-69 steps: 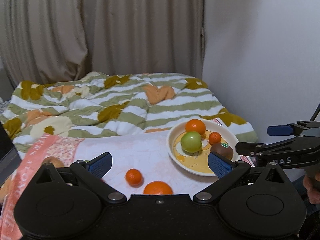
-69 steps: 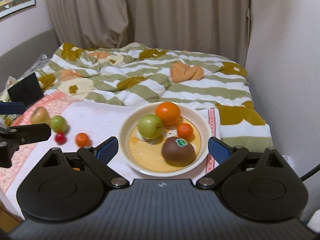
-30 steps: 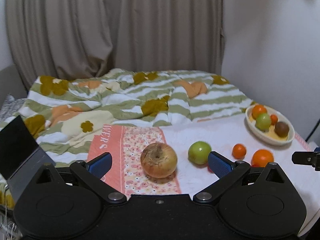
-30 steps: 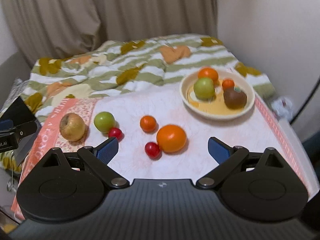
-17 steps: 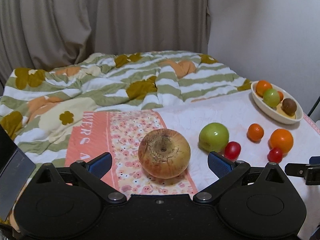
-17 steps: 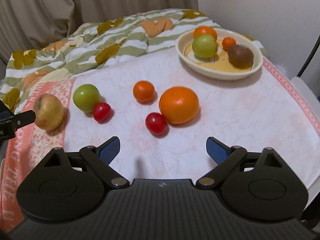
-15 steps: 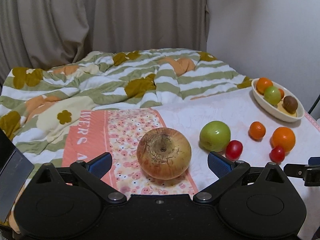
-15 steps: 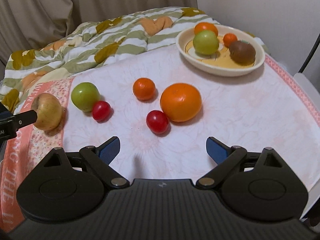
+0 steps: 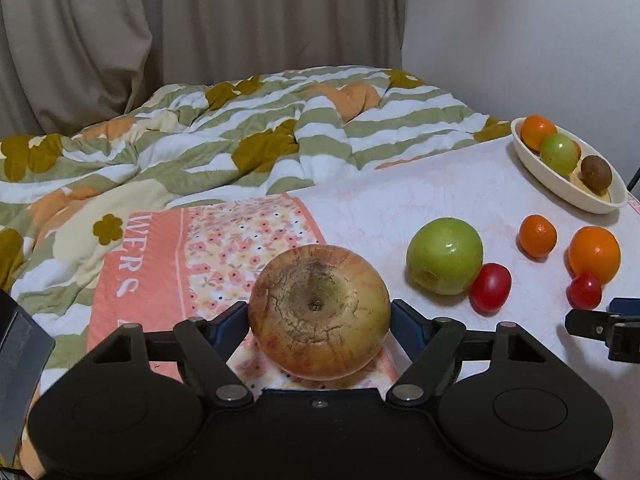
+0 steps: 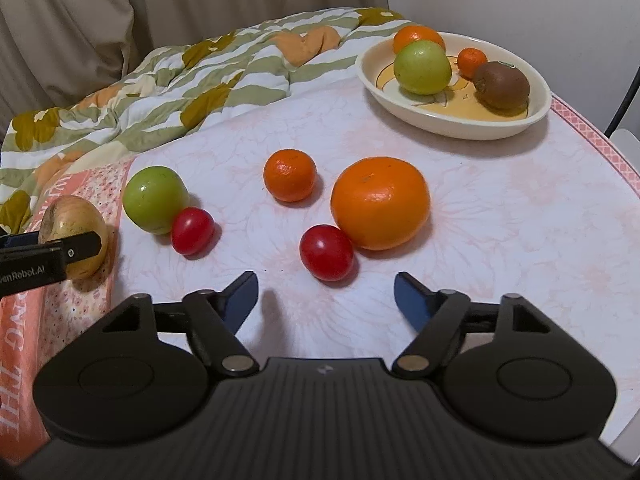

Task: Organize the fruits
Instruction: 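Grasp the large red-yellow apple with the left tool while the right tool grasps a red cherry tomato, then carry the apple with the left tool while the right tool carries the tomato toward the bowl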

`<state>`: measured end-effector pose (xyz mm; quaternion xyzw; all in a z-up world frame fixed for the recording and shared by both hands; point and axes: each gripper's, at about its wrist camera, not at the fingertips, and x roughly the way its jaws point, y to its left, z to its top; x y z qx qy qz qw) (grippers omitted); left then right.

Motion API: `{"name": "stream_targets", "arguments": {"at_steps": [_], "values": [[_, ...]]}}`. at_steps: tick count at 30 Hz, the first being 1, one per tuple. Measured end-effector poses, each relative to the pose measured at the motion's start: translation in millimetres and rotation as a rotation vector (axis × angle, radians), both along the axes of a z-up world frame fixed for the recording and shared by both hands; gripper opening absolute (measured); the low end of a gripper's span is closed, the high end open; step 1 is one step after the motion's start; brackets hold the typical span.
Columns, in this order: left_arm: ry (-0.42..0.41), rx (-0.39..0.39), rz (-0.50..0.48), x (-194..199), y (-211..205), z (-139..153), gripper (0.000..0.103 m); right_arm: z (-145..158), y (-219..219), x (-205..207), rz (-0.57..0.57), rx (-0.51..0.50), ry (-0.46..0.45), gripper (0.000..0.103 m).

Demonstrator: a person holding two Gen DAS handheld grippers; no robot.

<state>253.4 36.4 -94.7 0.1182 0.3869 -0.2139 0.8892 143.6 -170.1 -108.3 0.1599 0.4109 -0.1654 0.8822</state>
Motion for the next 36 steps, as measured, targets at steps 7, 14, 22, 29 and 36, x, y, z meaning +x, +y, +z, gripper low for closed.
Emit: {"name": "stream_targets", "arguments": {"at_steps": [7, 14, 22, 29, 36], "values": [[0.002, 0.001, -0.002, 0.0, 1.1, 0.0, 0.079, -2.4, -0.8, 8.1, -0.002, -0.011, -0.001, 0.077], [-0.001, 0.01, 0.009, -3.3, 4.0, -0.2, 0.079, -2.4, 1.7, 13.2, -0.009, -0.032, 0.003, 0.069], [0.009, -0.004, 0.036, -10.4, 11.5, 0.5, 0.079, -2.0, 2.9, 13.3, -0.022, -0.065, 0.011, 0.048], [0.015, -0.017, 0.048, -21.6, 15.7, 4.8, 0.079, 0.1, 3.3, 11.7, -0.006, -0.05, 0.001, 0.044], [0.005, -0.042, 0.066, -35.7, 19.0, 16.5, 0.079, 9.7, 5.5, 3.1, 0.021, -0.051, -0.023, 0.044]]}}
